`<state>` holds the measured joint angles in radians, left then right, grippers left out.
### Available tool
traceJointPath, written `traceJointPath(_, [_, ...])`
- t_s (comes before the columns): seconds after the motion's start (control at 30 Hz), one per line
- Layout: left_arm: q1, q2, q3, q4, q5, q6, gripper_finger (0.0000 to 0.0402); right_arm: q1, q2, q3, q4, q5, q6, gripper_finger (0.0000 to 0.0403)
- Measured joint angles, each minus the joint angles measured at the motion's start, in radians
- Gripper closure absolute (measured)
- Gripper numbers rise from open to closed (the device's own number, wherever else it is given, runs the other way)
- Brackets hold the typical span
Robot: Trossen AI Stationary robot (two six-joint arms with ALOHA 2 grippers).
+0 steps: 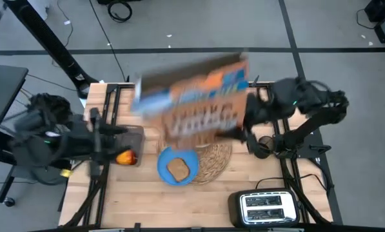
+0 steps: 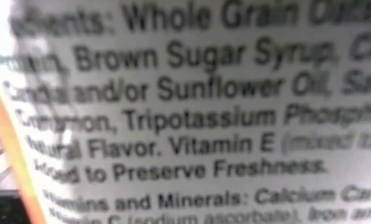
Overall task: Arrange a breakfast setting
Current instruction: Pour the cereal from the cereal box into the bowl
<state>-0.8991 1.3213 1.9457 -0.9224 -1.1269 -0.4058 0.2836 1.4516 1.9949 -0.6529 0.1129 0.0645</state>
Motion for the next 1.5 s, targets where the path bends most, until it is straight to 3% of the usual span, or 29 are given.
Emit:
traceJointPath(0.2, [0.239,0.116,-0.001,0.155,0.121,0.146,0.0073,-0.037,-0.027,0.0,0.008,-0.012,-0.047,0.0121])
traceJointPath(0.3, [0.337,0.173,0.0,0.281,0.222,0.257,0.0053,-0.049,-0.027,-0.001,0.0,-0.069,-0.057,0.0121])
traceJointPath(0.37, [0.375,0.197,-0.002,0.324,0.224,0.307,0.0048,-0.051,-0.036,-0.002,-0.018,-0.095,-0.057,0.0121])
traceJointPath(0.7, [0.413,0.223,0.0,0.45,0.308,0.438,0.0047,-0.043,-0.081,0.0,-0.051,-0.151,-0.096,0.0122])
traceJointPath(0.8, [0.415,0.223,-0.002,0.484,0.305,0.461,0.0047,-0.031,-0.09,-0.003,-0.048,-0.124,-0.106,0.0122])
traceJointPath(0.93, [0.442,0.23,0.0,0.603,0.38,0.514,0.0047,-0.025,-0.099,0.0,-0.012,-0.141,-0.175,0.0122])
traceJointPath(1.13, [0.486,0.246,-0.002,0.622,0.454,0.537,0.0047,-0.025,-0.075,-0.002,0.0,-0.194,-0.228,0.0122])
traceJointPath(1.23, [0.512,0.248,-0.002,0.665,0.527,0.534,0.0047,-0.024,-0.067,0.001,0.008,-0.115,-0.215,0.0122])
traceJointPath(1.33, [0.526,0.252,-0.002,0.681,0.529,0.53,0.0053,-0.026,-0.05,0.0,0.003,-0.07,-0.216,0.0122])
traceJointPath(1.5, [0.549,0.25,-0.001,0.685,0.548,0.525,0.0105,-0.03,-0.04,0.0,0.016,-0.046,-0.212,0.0124])
